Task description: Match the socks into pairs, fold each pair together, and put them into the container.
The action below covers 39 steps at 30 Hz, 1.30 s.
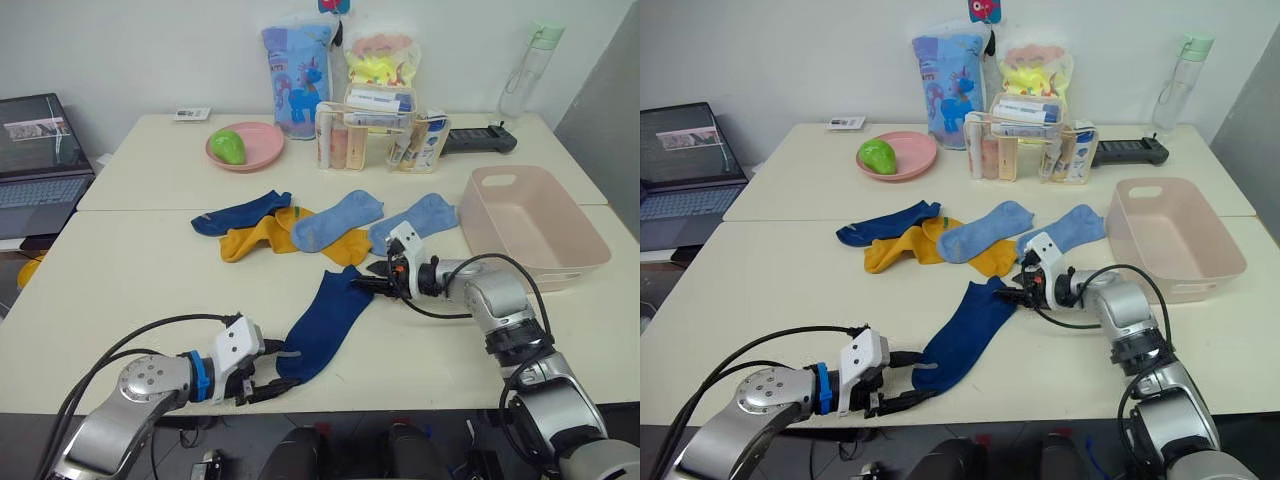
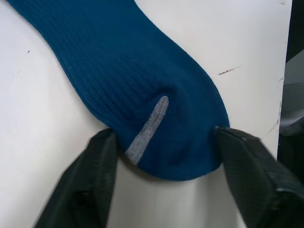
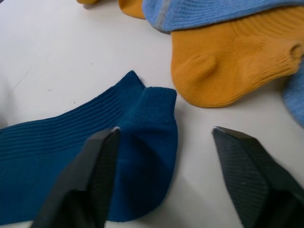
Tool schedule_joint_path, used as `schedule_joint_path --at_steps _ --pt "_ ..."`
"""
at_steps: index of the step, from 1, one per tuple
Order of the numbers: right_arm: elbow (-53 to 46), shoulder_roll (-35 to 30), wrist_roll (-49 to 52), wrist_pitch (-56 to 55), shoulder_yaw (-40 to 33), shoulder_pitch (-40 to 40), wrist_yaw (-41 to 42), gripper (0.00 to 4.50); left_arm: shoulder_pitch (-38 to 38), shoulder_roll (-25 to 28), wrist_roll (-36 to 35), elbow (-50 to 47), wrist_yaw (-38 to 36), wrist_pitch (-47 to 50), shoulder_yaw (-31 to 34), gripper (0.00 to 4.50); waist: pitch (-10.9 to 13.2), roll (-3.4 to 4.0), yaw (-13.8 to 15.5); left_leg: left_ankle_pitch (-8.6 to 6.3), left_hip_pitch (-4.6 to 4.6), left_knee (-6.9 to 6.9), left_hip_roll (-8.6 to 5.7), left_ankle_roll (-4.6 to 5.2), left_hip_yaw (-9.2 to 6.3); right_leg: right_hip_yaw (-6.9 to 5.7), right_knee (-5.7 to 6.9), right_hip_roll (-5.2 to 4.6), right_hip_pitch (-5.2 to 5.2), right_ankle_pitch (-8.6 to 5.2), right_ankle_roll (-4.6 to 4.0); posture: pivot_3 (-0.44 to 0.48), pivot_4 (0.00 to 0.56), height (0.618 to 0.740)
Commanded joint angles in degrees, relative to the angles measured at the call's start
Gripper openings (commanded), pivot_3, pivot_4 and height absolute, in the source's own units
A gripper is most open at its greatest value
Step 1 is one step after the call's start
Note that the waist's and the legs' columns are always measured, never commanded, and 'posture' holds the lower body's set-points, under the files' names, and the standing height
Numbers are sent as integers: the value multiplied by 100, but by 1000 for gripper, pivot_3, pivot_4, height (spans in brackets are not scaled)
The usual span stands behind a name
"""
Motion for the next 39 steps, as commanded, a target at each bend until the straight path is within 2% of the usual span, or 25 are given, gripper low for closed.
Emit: schedule_joint_path --at_steps 1,7,8,12,18,24,29,32,35,39 --pt "-63 61 50 -80 -23 -184 114 2069 -25 26 124 -52 9 -100 -90 2121 0 0 0 0 0 0 0 0 0 0 -1 0 0 0 0 0 150 740" --pt "-441 -89 192 146 -159 12 207 22 -248 -8 224 97 -2 -175 -113 269 1 1 1 0 -1 0 0 0 -1 0 -1 0 0 0 0 0 150 740" --pt "-501 -127 199 170 -186 48 187 0 -273 -11 242 125 2 -194 -109 13 1 1 3 0 -1 0 0 0 -1 -1 -1 0 -1 0 0 0 150 740" --pt "-1384 -445 439 677 -509 533 -41 0 -658 -25 665 534 149 -481 -255 13 1 1 49 -1 -2 0 -2 0 -4 -2 -4 0 0 0 0 0 150 740" --pt "-2968 -428 943 1769 -1138 1461 -760 0 -1203 -74 608 838 102 -585 -166 13 1 2 55 -7 -4 -1 1 11 -8 -4 0 0 -1 0 1 0 150 740" --pt "-4418 410 1348 2768 -2139 2271 -2001 0 -1591 92 823 1042 -249 -656 -476 13 1 2 34 -2 -8 -4 0 1 -5 -2 0 0 -3 -1 2 0 150 740" --pt "-5197 678 1551 3281 -2489 2798 -2446 0 -1865 96 783 1246 -608 -756 -593 13 2 3 39 -7 -7 -4 -2 11 -6 -1 -1 0 -4 -1 2 0 150 740" --pt "-5423 665 1682 3416 -2526 3064 -2485 648 -2042 86 775 1435 -802 -853 -604 629 3 4 35 -9 -6 -3 -1 14 -6 -2 -1 1 -4 -1 3 0 150 740" --pt "-5451 479 1749 3338 -2491 3197 -2426 1744 -2133 160 730 1584 -1002 -908 -528 1633 3 4 27 -9 -6 -4 -2 15 -5 -1 -1 1 -4 -1 3 0 150 740" --pt "-5074 -158 1952 3056 -2680 3005 -1958 3192 -1944 488 153 1534 -1278 -199 -8 2939 4 4 -8 -9 -6 -3 -1 16 -5 -1 -1 1 -4 -2 4 0 150 740"
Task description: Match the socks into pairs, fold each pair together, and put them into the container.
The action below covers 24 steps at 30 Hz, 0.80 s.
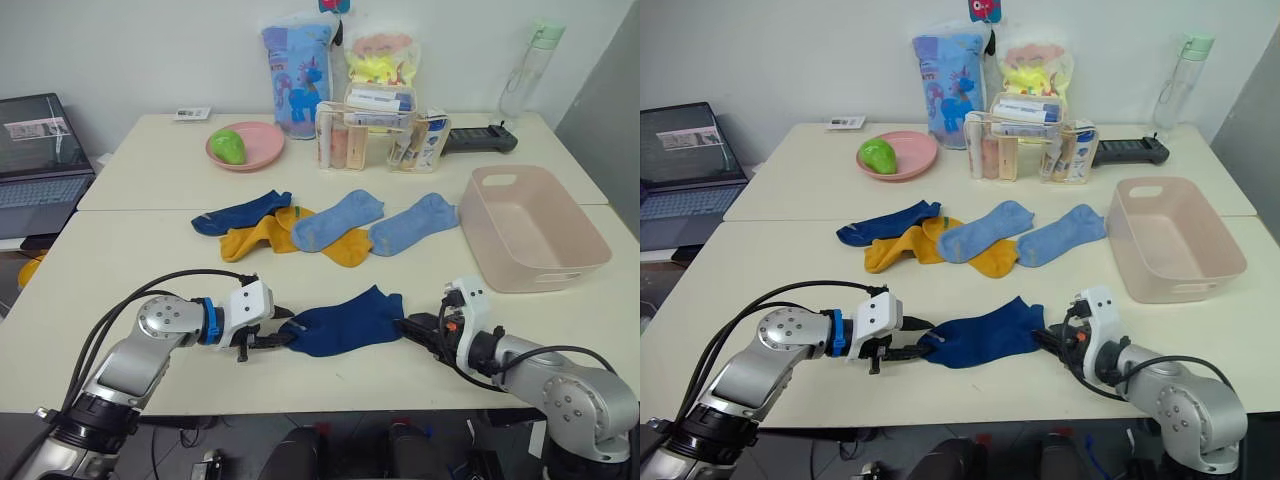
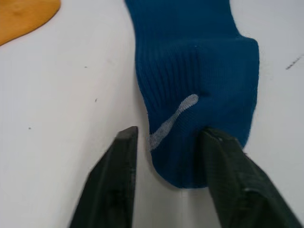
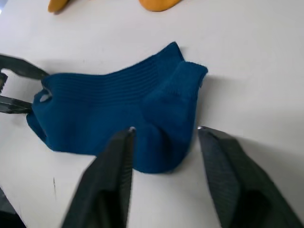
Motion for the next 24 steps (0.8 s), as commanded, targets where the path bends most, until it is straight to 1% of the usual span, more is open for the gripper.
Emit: schedule_joint_path --at_steps 1,3,5,8,9,11,14,15,16,17,20,24 --pt "207 -482 240 -369 -247 -225 456 3583 189 297 -624 -107 -193 605 654 3313 1 2 -15 -2 0 -1 1 4 1 0 0 1 0 0 0 0 150 740" --pt "466 -615 287 -567 -272 -364 553 4267 315 294 -868 -167 -125 879 873 3952 1 2 -13 -4 1 -3 2 7 -2 -3 0 1 -1 -1 1 0 150 740" --pt "851 -672 302 -776 -180 -619 668 4275 447 152 -1199 -177 69 1302 1166 4475 2 2 -9 -4 1 -3 3 8 -2 -3 0 1 1 -1 1 0 150 740" --pt "1430 -580 317 -952 -50 -1002 696 4275 650 -66 -1331 -117 382 1567 1343 4475 2 1 -8 -4 1 -1 3 9 0 -2 1 0 3 -1 1 0 150 740" --pt "1620 -634 221 -1097 100 -1075 755 4275 719 -173 -1393 -134 521 1701 1376 4475 2 1 -6 -4 2 -1 3 8 0 -1 0 0 3 -1 1 0 150 740" --pt "1956 -778 54 -1387 407 -1169 926 4275 894 -354 -1450 -219 760 1924 1359 4475 2 1 -7 -1 2 -2 3 2 0 -2 -2 0 3 -1 1 0 150 740" --pt "2151 -809 167 -1475 632 -1275 1173 4275 1175 -746 -1388 -574 1167 1906 1119 4475 1 3 12 4 0 -1 2 -6 1 0 -2 -2 4 -1 1 0 150 740" --pt "2191 -830 167 -1530 697 -1285 1220 3917 1230 -802 -1341 -649 1238 1885 1059 4500 0 1 13 1 4 1 -2 1 8 5 -5 -6 8 0 1 0 150 740" --pt "2219 -853 184 -1559 749 -1285 1277 3701 1273 -805 -1286 -710 1242 1841 1002 4101 0 1 23 -1 4 3 -2 3 7 5 -5 -6 9 0 1 0 150 740" --pt "2232 -864 208 -1574 796 -1279 1327 3383 1324 -799 -1289 -794 1213 1819 964 3882 -1 1 32 -1 4 3 -2 4 5 3 -4 -6 8 0 1 0 150 740" --pt "2264 -922 158 -1660 999 -1252 1415 2290 1441 -694 -1337 -1032 1100 1874 840 2946 -1 2 33 0 4 1 -2 2 5 3 -4 -6 8 0 1 0 150 740" --pt "2243 -976 224 -1655 1007 -1217 1427 828 1471 -605 -1328 -1054 1078 1845 812 1692 0 1 33 -1 3 1 -2 3 5 3 -7 -6 8 0 1 0 150 740"
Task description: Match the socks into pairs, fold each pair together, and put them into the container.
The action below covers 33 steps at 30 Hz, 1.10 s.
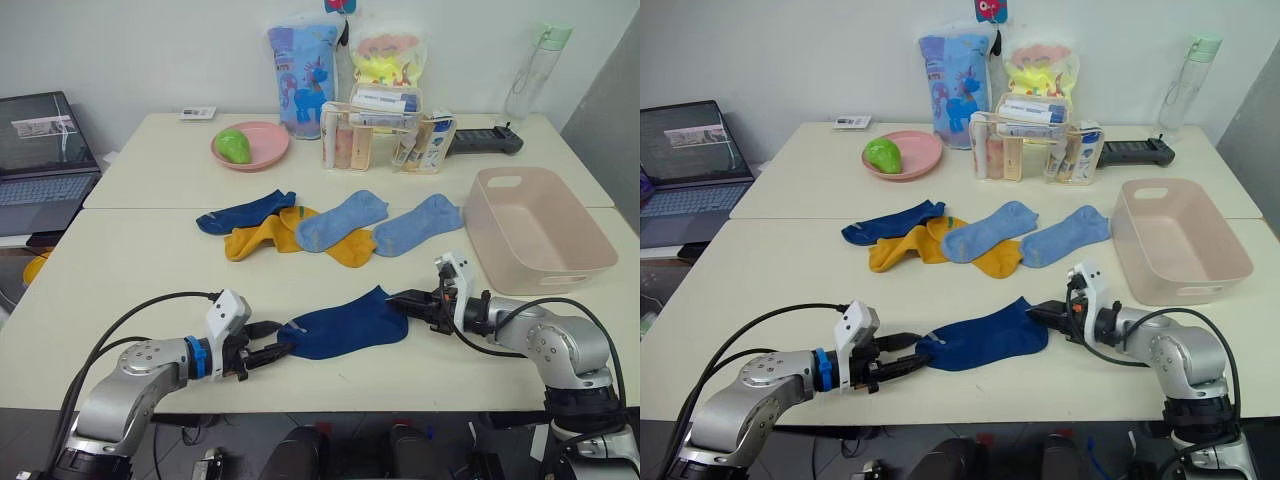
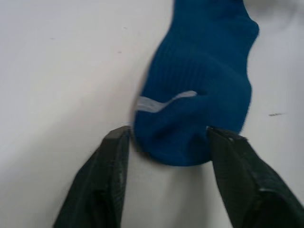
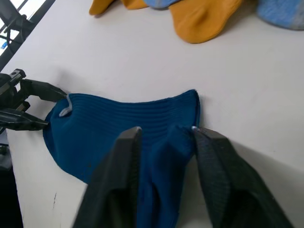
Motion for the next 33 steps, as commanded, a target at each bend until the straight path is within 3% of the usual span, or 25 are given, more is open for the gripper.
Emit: schedule_joint_path --at_steps 1,2,5,6,10,18,26,33 --pt "-122 -104 129 -72 -55 -13 104 447 93 85 -14 -91 -104 53 -121 1371 0 0 0 -1 0 0 0 1 0 0 0 0 0 0 0 0 150 740" --pt "-147 -126 151 -63 -73 13 100 63 95 92 -14 -87 -100 42 -120 1050 0 0 0 -2 0 0 0 3 0 0 0 0 0 0 0 0 150 740" --pt "-313 -218 304 43 -228 150 70 0 11 93 31 -1 -85 -22 -112 136 0 0 3 -2 -1 0 0 3 -1 -1 0 0 -1 0 0 0 150 740" --pt "-396 -251 387 102 -309 220 60 0 -47 95 16 20 -88 -7 -101 24 1 -1 10 -2 -1 0 0 3 -1 -1 -1 0 -1 0 0 0 150 740" --pt "-781 -289 710 390 -664 510 -150 0 -257 144 -10 40 -132 38 -102 24 1 -1 30 -3 -4 0 0 5 -2 -2 -2 0 -2 0 0 0 150 740" --pt "-1923 315 1651 1127 -1522 1447 -1182 0 -1113 481 435 404 -612 -178 -711 24 3 1 81 -4 -5 -4 1 6 -4 -2 -1 1 -4 0 0 0 150 740" --pt "-2242 862 1793 949 -1580 1997 -2033 0 -1639 522 987 1023 -982 -793 -1108 24 4 2 75 -4 -5 -4 1 6 -4 -1 1 2 -7 0 0 0 150 740" --pt "-2162 810 1744 590 -1497 2073 -2131 0 -1685 564 1163 1169 -1142 -915 -1143 24 4 2 55 -4 -4 -4 1 7 -3 -1 1 2 -6 -1 1 0 150 740"
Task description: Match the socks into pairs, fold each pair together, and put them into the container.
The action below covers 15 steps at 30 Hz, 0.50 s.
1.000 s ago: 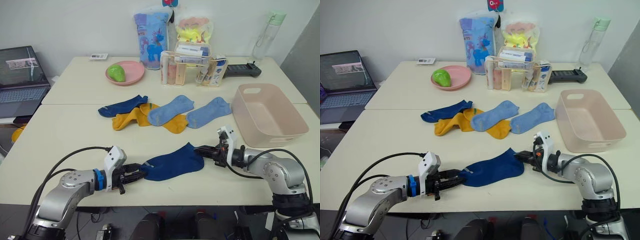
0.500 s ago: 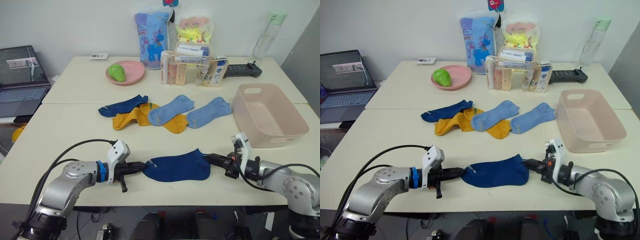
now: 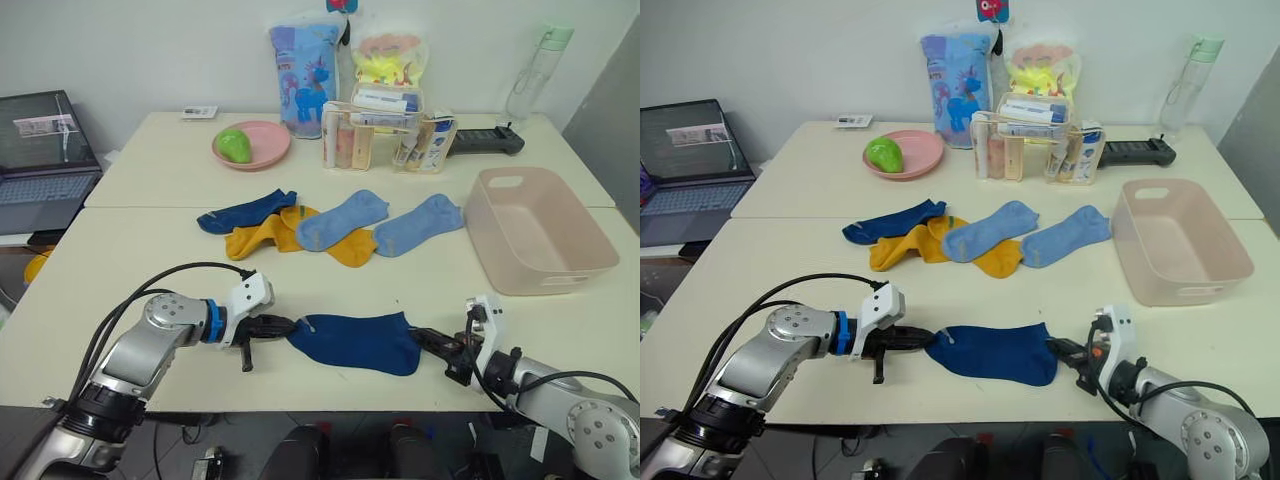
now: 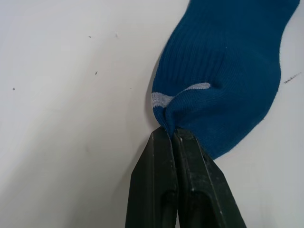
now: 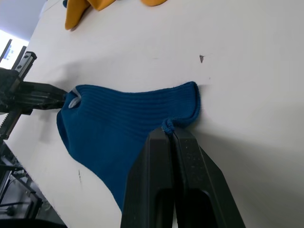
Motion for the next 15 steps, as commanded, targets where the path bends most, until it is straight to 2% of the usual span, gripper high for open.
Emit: schedule_joint_path --at_steps 1,4,5,6,9,15 --pt "-76 -97 117 -219 -37 -50 31 0 7 -1 90 39 36 -117 27 24 0 0 -1 0 0 0 0 0 -1 -1 0 0 0 0 0 0 150 740" --pt "-26 -226 110 -282 50 -3 118 0 17 -25 50 28 43 -101 58 24 0 0 3 0 0 -1 0 0 -3 -2 0 1 0 0 0 0 150 740" --pt "-2 -289 83 -308 64 5 151 0 46 -17 32 -5 37 -95 73 209 0 0 4 0 0 0 0 0 -2 -1 0 1 0 0 0 0 150 740" --pt "16 -365 94 -331 66 9 218 233 76 -25 -10 -26 60 -61 119 439 0 0 3 0 0 0 0 0 -1 -1 0 0 0 0 0 0 150 740" --pt "104 -532 185 -386 -5 20 354 1059 135 -34 -59 -34 178 -49 253 1245 0 0 4 0 0 0 0 0 -2 -2 0 0 1 0 1 0 150 740" --pt "333 -975 -39 -790 -226 -102 579 3274 295 229 -88 24 240 -261 690 3123 1 -2 -5 0 1 0 1 1 -2 -3 3 1 1 0 0 0 150 740"
